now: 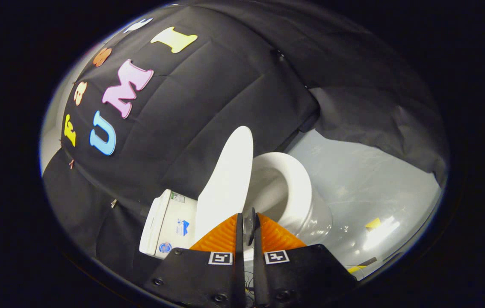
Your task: Open the toilet lid.
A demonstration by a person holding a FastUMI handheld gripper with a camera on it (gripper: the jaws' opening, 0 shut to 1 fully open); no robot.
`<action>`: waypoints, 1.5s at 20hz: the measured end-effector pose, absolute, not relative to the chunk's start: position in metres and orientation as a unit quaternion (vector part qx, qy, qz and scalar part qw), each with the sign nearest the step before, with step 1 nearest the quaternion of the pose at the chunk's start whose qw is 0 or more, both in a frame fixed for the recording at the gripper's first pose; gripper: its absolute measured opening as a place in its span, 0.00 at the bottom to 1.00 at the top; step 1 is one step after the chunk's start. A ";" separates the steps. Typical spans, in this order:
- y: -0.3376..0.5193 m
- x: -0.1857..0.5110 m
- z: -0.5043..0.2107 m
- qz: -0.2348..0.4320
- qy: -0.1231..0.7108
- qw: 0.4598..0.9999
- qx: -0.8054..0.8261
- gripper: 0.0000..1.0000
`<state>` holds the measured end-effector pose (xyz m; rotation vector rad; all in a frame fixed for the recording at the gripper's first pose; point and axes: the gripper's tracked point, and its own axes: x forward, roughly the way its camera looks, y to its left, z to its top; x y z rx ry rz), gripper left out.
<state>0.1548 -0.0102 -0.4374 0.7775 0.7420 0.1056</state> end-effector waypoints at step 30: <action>0.247 0.171 -0.251 0.070 0.252 0.964 0.046 0.13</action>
